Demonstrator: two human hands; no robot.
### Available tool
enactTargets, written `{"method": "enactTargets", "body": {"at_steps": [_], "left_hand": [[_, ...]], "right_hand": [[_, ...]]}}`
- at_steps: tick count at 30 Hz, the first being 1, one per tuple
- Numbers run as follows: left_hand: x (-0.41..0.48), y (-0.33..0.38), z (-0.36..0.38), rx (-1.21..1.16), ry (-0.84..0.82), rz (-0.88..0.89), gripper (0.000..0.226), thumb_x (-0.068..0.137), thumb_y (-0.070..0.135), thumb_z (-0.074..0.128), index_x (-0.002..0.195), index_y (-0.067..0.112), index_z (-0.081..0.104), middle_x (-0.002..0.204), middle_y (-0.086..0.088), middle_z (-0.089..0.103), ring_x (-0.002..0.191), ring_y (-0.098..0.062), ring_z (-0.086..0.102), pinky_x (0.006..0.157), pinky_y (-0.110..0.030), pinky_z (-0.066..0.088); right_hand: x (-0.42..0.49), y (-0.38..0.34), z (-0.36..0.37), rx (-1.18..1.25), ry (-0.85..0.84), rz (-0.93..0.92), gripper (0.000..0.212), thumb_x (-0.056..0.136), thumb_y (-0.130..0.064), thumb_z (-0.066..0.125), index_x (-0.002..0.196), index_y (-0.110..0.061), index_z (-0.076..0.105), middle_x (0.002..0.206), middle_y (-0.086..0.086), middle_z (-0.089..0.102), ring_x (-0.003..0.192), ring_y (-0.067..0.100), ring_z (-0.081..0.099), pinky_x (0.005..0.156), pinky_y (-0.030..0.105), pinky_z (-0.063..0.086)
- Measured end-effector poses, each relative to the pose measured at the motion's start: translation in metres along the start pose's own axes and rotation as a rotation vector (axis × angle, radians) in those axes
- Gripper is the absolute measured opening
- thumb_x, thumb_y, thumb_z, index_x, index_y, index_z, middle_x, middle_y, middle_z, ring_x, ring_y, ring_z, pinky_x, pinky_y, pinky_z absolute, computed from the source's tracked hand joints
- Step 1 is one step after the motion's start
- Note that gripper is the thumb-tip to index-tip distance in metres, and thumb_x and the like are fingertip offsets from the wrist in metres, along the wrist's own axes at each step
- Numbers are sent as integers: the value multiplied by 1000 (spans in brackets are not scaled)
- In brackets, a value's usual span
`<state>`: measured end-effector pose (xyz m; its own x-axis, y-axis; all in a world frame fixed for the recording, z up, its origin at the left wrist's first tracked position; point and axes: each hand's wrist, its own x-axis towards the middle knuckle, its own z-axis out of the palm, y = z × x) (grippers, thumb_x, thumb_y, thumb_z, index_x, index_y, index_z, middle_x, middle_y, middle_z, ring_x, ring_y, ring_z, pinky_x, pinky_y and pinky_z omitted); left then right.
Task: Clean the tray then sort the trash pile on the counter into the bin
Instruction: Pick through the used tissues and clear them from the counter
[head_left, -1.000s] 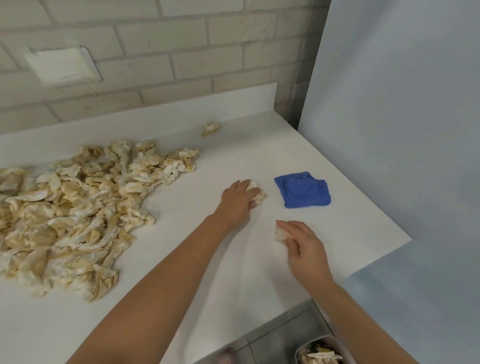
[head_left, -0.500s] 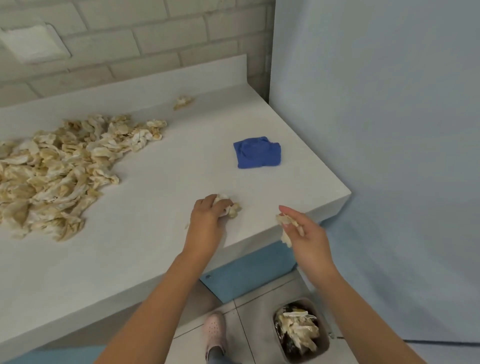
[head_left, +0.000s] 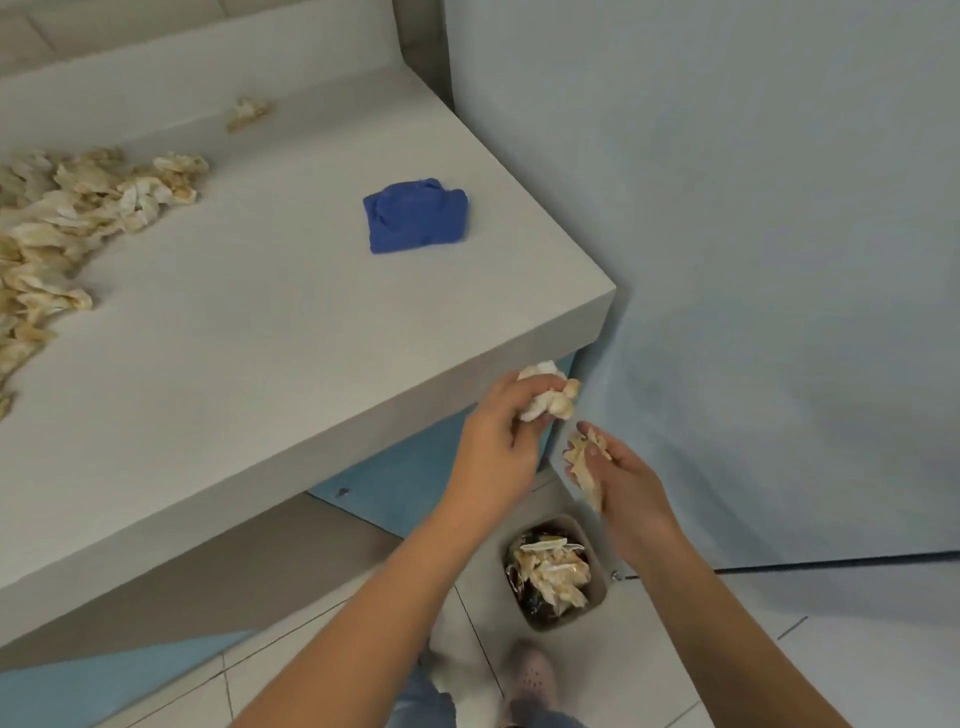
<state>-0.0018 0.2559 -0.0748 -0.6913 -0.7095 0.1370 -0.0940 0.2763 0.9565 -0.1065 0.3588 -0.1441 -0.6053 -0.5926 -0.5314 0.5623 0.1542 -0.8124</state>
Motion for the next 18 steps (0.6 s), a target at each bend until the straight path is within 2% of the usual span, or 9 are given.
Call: {"method": "enactTargets", "body": {"at_steps": [2,5,8,11,13,15,16,17,18], "left_hand": [[-13,-36,34,-71,-58,-129,38,88,-3,56,98,34,61,110,9,59,102,4,55,90,-13,43],[-27,-106,77,-173,-80,-374,38,90,-3,56,98,35,61,114,3,63,100,9,57,89,-7,41],[-43,-187,115,-172,-81,-585,31,91,6,58,101,36,63,111,13,64,101,3,61,79,-6,44],[-57,-275,151,-170,-98,-730,28,91,6,57,104,30,63,107,8,66,96,-9,64,70,-9,49],[-68,-326,174,-109,-152,-762,28,93,7,56,108,31,60,109,7,63,97,-10,62,75,-13,49],[-80,-370,191,-22,-244,-735,31,95,10,52,117,31,53,115,11,54,107,-9,54,91,-18,44],[-86,-392,199,39,-301,-691,33,95,10,50,121,31,49,118,12,49,111,-7,50,96,-19,40],[-92,-413,206,103,-352,-615,35,95,9,50,122,30,45,120,12,46,113,-5,47,100,-19,38],[-99,-435,211,166,-402,-537,37,94,8,51,122,30,42,122,11,45,114,-4,47,102,-16,37]], "right_hand": [[9,29,-25,23,40,114,23,95,-16,51,115,-17,64,109,7,70,102,22,66,93,38,50],[28,76,-58,112,106,237,20,96,-16,49,104,-10,65,93,10,74,83,22,72,65,31,55],[54,137,-89,205,211,295,21,95,-8,46,95,-1,65,84,13,73,75,23,71,64,34,50],[93,209,-124,197,277,346,30,96,-3,37,78,4,60,59,10,64,51,19,61,56,32,45],[122,251,-138,136,285,386,32,98,-8,36,87,5,62,64,13,65,56,22,59,55,31,45],[148,280,-143,235,63,408,30,100,-8,33,106,-3,63,84,14,70,74,23,64,64,29,49],[164,306,-150,163,-30,329,33,98,-4,33,118,-10,59,98,11,71,85,21,66,69,28,51],[176,333,-158,18,-20,309,40,94,-1,37,122,-21,58,104,6,70,89,16,66,69,23,51],[185,357,-168,-237,120,294,43,90,-1,45,116,-33,58,106,-1,69,90,11,66,68,17,49]]}}
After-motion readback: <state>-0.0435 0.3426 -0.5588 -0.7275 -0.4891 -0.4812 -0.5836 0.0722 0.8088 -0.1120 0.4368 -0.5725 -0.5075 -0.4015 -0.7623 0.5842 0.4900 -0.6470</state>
